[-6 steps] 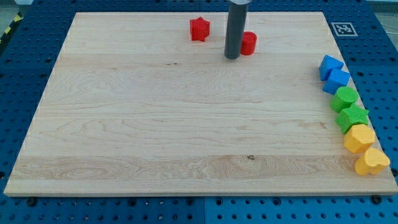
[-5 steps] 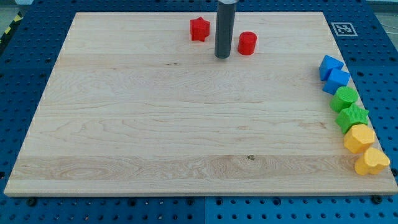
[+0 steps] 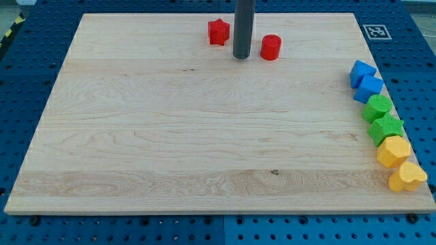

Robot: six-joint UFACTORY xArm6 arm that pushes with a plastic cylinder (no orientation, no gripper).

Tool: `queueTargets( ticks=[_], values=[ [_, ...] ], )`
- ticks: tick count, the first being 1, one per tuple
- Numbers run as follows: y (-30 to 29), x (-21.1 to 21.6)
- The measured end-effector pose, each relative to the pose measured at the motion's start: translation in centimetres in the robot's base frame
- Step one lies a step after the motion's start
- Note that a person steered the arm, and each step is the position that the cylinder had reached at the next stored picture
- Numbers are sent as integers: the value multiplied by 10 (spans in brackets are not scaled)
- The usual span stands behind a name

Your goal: Keep the red circle vertically above the blue triangle

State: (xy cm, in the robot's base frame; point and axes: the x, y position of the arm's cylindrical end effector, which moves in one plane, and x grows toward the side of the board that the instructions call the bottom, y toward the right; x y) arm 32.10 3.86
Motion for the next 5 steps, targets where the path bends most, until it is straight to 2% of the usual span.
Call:
queueTargets(
  ticks=[5],
  values=[
    [34,-15]
  ],
)
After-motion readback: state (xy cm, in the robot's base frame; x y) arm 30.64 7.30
